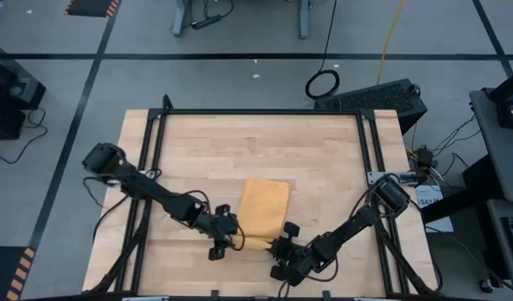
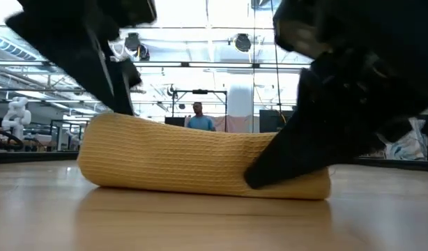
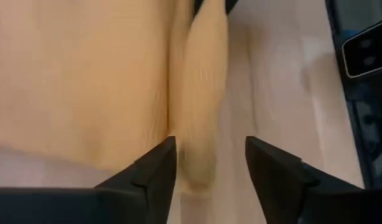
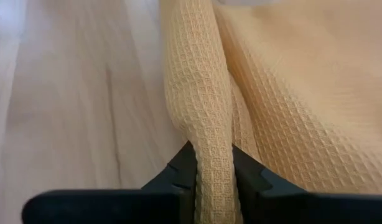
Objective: Roll towel
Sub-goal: Roll the yellow towel
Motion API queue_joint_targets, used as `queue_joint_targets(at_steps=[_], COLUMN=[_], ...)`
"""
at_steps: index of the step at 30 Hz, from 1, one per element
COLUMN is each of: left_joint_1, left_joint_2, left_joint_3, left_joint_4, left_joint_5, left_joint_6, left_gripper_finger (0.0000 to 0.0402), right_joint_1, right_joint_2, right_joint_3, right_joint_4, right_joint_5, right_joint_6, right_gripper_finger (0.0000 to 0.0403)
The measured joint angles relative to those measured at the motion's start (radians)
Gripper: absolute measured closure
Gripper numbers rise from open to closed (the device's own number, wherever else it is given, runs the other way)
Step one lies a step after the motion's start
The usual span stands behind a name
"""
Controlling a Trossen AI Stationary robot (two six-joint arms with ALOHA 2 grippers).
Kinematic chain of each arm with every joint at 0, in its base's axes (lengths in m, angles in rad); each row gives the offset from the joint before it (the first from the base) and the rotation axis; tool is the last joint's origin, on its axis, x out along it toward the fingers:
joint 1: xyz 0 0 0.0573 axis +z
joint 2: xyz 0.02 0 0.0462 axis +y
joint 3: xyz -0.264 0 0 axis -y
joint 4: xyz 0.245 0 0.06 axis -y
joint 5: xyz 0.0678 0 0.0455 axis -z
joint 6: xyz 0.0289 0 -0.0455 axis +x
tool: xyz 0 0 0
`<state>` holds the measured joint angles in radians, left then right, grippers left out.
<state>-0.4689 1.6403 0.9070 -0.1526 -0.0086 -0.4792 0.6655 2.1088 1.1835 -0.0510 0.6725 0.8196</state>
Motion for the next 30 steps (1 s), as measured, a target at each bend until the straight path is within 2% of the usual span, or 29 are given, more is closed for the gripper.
queue_joint_targets(at_steps=[4,7,16,22,24,30], left_joint_1=[-0.089,-0.175,-0.318,-0.328,-0.328,-0.313], left_joint_2=[-0.055,-0.051,0.147,0.229,0.240,0.255], left_joint_3=[0.000,0.000,0.000,0.000,0.000,0.001], left_joint_4=[0.008,0.059,0.167,0.308,0.316,0.276], left_joint_5=[-0.157,-0.337,-0.673,-0.686,-0.691,-0.690], left_joint_6=[0.094,0.195,0.515,0.669,0.699,0.706], left_gripper_finger=[0.0198,0.0196,0.0196,0.0196,0.0196,0.0196], right_joint_1=[-0.025,-0.032,-0.032,-0.030,-0.034,-0.037], right_joint_2=[-0.015,-0.015,-0.012,-0.011,-0.011,-0.010], right_joint_3=[0.000,0.000,0.000,-0.002,-0.002,-0.002], right_joint_4=[-0.008,-0.001,0.035,0.079,0.104,0.140], right_joint_5=[-0.096,-0.115,-0.147,-0.196,-0.240,-0.245], right_joint_6=[0.057,0.068,0.192,0.245,0.277,0.336], right_gripper_finger=[0.0360,0.0364,0.0363,0.0363,0.0363,0.0363])
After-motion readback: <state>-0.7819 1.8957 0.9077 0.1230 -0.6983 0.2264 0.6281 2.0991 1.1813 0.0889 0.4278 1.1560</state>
